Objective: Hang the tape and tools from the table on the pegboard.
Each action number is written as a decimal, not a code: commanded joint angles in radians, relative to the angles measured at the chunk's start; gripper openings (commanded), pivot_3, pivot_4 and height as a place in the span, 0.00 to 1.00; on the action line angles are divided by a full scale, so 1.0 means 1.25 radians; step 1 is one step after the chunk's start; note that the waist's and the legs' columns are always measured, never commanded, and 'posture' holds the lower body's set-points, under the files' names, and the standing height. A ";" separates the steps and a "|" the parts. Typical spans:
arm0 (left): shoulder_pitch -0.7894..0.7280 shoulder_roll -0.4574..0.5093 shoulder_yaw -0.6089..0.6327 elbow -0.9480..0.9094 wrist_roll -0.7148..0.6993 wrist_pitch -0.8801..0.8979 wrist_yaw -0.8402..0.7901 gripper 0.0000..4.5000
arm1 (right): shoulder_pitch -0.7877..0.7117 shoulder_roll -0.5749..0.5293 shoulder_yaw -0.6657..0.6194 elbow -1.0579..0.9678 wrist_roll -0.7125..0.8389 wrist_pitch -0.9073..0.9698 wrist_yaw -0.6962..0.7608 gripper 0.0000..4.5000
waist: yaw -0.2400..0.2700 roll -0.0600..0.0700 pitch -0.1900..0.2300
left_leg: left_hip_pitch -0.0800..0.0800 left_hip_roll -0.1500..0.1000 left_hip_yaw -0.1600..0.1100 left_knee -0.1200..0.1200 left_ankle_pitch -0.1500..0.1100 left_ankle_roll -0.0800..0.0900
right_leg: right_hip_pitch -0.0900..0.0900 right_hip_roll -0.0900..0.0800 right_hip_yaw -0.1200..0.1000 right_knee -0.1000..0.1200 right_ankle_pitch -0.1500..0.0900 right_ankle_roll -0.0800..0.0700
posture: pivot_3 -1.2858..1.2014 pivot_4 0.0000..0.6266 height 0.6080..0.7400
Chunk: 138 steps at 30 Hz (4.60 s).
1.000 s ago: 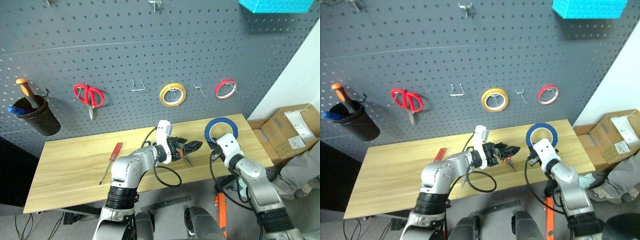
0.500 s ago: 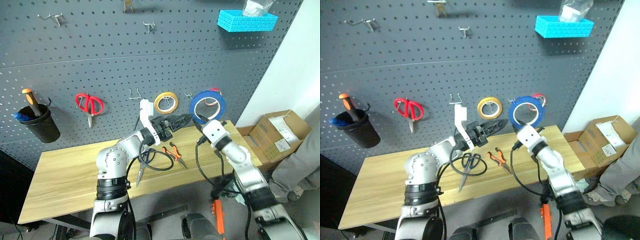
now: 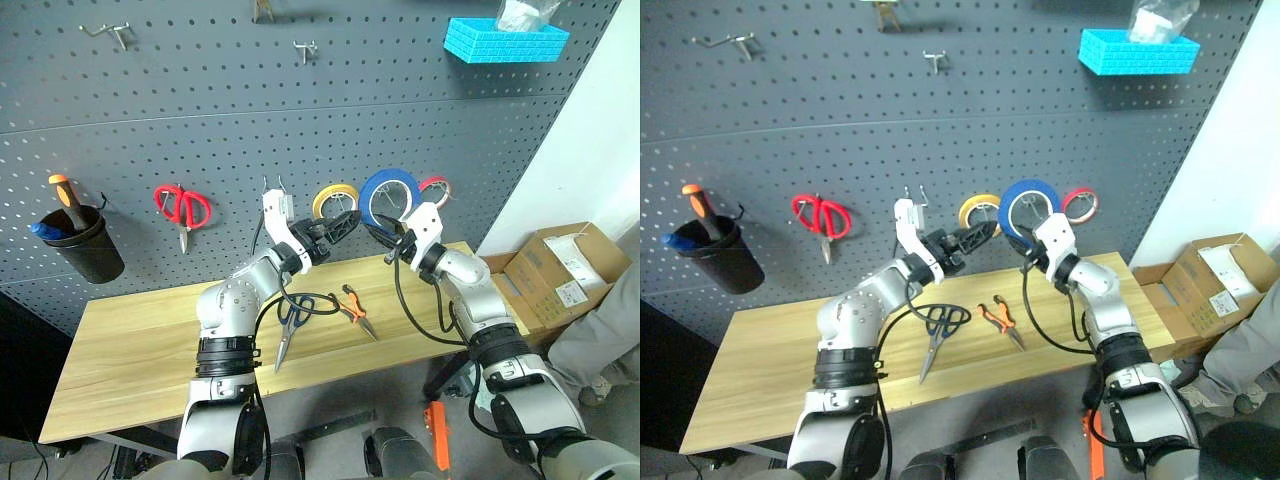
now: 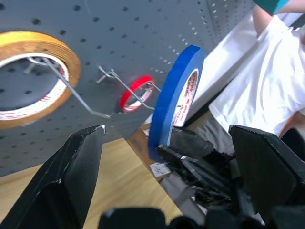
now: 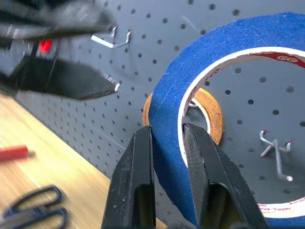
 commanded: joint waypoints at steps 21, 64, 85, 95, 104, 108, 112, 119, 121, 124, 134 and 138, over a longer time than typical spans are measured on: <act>-0.015 0.003 -0.040 -0.029 -0.003 -0.014 -0.007 1.00 | -0.190 -0.017 -0.070 0.316 -0.012 0.076 -0.009 0.33 | -0.003 0.001 -0.001 | 0.000 0.000 0.001 0.000 0.000 0.000 | 0.000 0.000 0.001 0.001 0.001 0.001 | 0.54 0.00 1.00; 0.514 0.024 -0.136 -0.323 0.107 0.024 0.101 1.00 | -0.019 0.083 0.130 -0.129 -0.107 0.877 -0.264 0.99 | 0.024 0.004 0.070 | -0.004 0.000 0.001 -0.002 -0.001 0.006 | -0.008 0.000 0.002 0.004 -0.005 -0.003 | 0.54 0.36 1.00; 0.562 0.013 -0.127 -0.382 0.100 0.030 0.130 1.00 | -0.089 0.155 0.139 0.070 -0.139 0.781 -0.259 0.99 | 0.038 0.003 0.102 | -0.015 0.001 -0.001 -0.002 -0.002 0.007 | -0.016 -0.001 0.000 -0.001 -0.004 -0.003 | 0.57 0.41 1.00; 0.565 0.006 -0.131 -0.402 0.073 0.036 0.125 1.00 | -0.124 0.166 0.135 0.197 -0.173 0.701 -0.272 0.99 | 0.041 0.003 0.104 | -0.015 0.000 -0.001 -0.002 -0.002 0.007 | -0.016 -0.001 -0.001 -0.001 -0.004 -0.003 | 0.58 0.39 1.00; 0.544 0.012 -0.131 -0.382 0.067 0.031 0.123 1.00 | -0.121 0.158 0.108 0.199 -0.171 0.689 -0.272 0.48 | 0.041 0.003 0.104 | -0.015 0.001 -0.001 -0.002 -0.002 0.007 | -0.016 -0.001 -0.001 -0.002 -0.005 -0.003 | 0.57 0.39 1.00; 0.535 0.013 -0.132 -0.374 0.068 0.029 0.121 1.00 | -0.111 0.155 0.110 0.181 -0.174 0.692 -0.262 0.39 | 0.041 0.003 0.104 | -0.015 0.001 -0.001 -0.002 -0.002 0.007 | -0.016 -0.001 -0.001 -0.002 -0.005 -0.003 | 0.57 0.38 1.00; 0.517 0.017 -0.137 -0.366 0.067 0.027 0.110 1.00 | -0.078 0.146 0.096 0.093 -0.149 0.707 -0.231 0.39 | 0.041 0.003 0.103 | -0.016 0.000 -0.001 -0.003 -0.002 0.007 | -0.016 -0.001 -0.001 -0.002 -0.004 -0.003 | 0.57 0.33 1.00; 0.493 0.009 -0.075 -0.400 -0.015 0.026 0.078 1.00 | 0.124 0.129 0.031 -0.473 0.002 0.834 -0.161 0.39 | 0.049 0.003 0.099 | -0.026 0.001 -0.002 -0.001 -0.002 0.007 | -0.027 -0.001 -0.002 0.000 -0.004 -0.002 | 0.57 0.22 1.00; 0.481 0.011 -0.055 -0.409 -0.044 0.019 0.067 1.00 | 0.169 0.128 0.023 -0.595 0.031 0.838 -0.162 0.39 | 0.051 0.002 0.094 | -0.028 0.001 -0.002 -0.001 -0.002 0.007 | -0.028 -0.001 -0.003 0.001 -0.003 -0.001 | 0.57 0.19 1.00; 0.452 0.017 -0.033 -0.412 -0.076 0.005 0.052 1.00 | 0.192 0.123 0.023 -0.689 0.051 0.787 -0.160 0.39 | 0.054 0.001 0.081 | -0.028 0.000 -0.002 -0.001 -0.002 0.007 | -0.028 -0.001 -0.003 0.000 -0.003 -0.001 | 0.56 0.13 1.00; 0.277 0.002 0.095 -0.317 -0.134 -0.101 0.105 1.00 | 0.015 0.188 0.040 -0.551 -0.002 0.435 -0.211 0.39 | 0.056 -0.007 0.030 | -0.026 0.000 0.000 0.000 0.001 0.002 | -0.027 0.000 -0.002 -0.001 0.003 0.000 | 0.57 0.03 1.00; 0.212 0.023 0.131 -0.269 -0.138 -0.131 0.120 1.00 | -0.137 0.211 0.025 -0.350 -0.032 0.258 -0.232 0.39 | 0.060 -0.011 0.017 | -0.024 0.000 0.000 0.000 0.002 0.001 | -0.025 0.000 -0.001 -0.001 0.004 0.000 | 0.58 0.00 1.00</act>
